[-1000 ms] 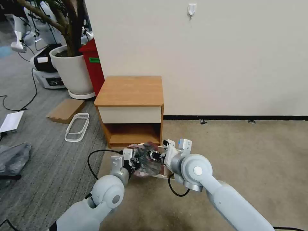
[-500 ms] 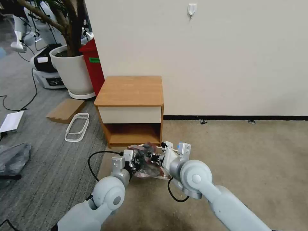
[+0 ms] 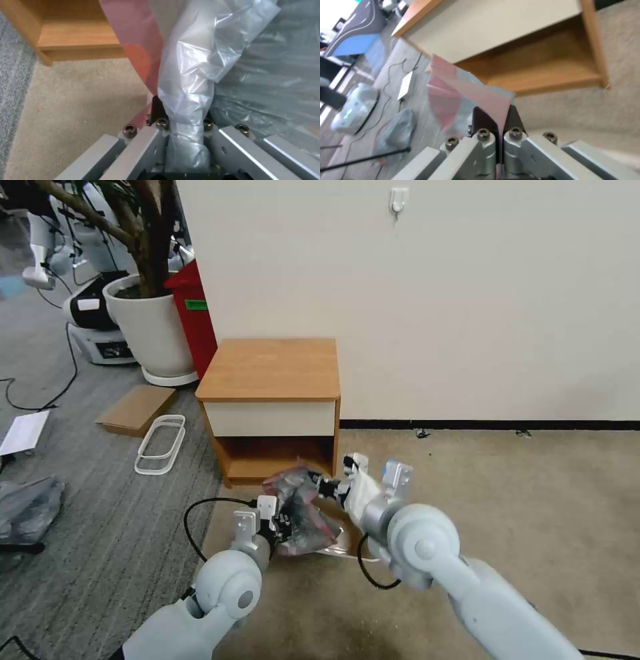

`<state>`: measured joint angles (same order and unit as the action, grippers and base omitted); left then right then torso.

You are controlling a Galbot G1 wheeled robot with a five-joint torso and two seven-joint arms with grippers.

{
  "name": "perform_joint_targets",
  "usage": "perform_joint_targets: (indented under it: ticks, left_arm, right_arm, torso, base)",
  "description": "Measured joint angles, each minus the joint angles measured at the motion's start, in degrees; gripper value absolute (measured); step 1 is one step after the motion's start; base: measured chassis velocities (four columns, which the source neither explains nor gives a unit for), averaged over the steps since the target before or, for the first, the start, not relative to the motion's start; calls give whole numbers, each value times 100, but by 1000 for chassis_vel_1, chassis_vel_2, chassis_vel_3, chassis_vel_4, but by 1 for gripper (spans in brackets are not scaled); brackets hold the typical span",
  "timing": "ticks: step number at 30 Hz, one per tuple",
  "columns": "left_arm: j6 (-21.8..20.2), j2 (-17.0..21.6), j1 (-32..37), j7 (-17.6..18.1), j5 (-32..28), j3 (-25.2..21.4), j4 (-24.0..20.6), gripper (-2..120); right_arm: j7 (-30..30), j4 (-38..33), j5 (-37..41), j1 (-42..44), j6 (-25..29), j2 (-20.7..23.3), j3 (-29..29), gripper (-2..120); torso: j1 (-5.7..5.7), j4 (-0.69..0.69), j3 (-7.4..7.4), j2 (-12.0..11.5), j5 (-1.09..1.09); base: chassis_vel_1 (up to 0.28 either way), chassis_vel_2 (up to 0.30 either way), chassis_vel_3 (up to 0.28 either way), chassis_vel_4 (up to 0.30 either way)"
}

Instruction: Pick up the garbage bag from the table and place it over the trash can.

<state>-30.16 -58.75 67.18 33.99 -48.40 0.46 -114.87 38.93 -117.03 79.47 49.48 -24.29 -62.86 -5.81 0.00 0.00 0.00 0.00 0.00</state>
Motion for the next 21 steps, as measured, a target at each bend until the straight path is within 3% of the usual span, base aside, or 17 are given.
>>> perform_joint_targets:
  ticks: [11,21]
  left_arm:
    - [142,48,117,-286,22,-138,-115,1]
    - [390,33,196,-723,-50,-765,-268,1]
  right_arm:
    - [-69,638,94,-309,-81,413,129,0]
    - [-176,690,61,-159,-192,765,394,0]
  torso:
    - [0,0,0,0,1]
    - [0,-1,0,1,0]
  base:
    - [0,0,0,0]
    - [0,0,0,0]
